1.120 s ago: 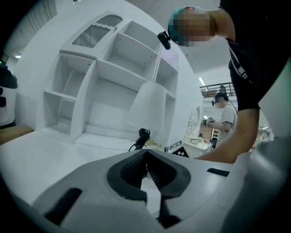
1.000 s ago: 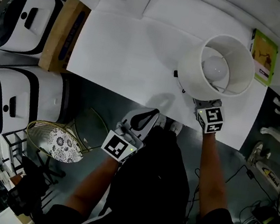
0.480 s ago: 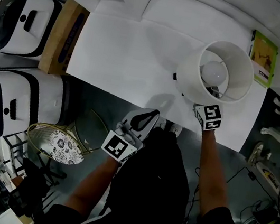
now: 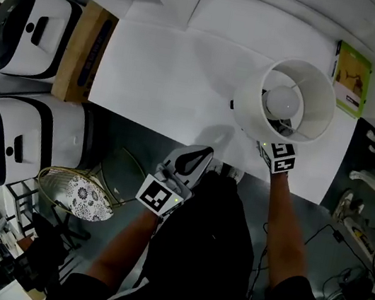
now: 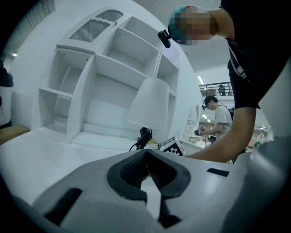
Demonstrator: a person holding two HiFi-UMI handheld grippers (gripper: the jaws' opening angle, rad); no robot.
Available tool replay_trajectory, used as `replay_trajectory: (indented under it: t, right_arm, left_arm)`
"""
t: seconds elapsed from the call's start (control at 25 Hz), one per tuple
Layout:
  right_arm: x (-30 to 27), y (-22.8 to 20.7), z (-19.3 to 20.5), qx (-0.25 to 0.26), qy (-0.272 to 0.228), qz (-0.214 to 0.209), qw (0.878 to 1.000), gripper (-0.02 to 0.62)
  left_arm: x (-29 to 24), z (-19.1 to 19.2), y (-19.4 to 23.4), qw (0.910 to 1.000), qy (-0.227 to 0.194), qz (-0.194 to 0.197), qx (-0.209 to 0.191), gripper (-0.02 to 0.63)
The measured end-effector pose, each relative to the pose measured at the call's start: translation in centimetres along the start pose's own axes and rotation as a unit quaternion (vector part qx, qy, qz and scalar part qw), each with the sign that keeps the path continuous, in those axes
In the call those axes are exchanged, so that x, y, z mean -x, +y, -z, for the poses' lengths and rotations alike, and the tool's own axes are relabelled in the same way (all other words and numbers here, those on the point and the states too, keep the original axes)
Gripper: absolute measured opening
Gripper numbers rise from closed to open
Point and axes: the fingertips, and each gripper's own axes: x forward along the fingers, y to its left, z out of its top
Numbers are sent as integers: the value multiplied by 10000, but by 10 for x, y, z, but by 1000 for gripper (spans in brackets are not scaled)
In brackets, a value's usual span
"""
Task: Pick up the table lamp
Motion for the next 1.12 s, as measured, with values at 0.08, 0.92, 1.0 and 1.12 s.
replay_trajectory:
  t: [0.08,0.92,1.0,1.12]
  right_arm:
    - [0,-1,2,-26,20,1,10000,166]
    - [2,3,-9,245,-94,-130,9996,155]
    - [2,3,-10,272,-83,-173,9994,153]
    - [2,5,-4,268,-44,-234,9994,152]
  left_arm:
    - [-2,-1,-1,10000,2,20,4,18]
    - [-3,-1,-15,9999,125,-3,91,18]
    - [-1,-2,-13,10000,53,6,-29,18]
    - [2,-1,-10,9999,44,-7,-122,18]
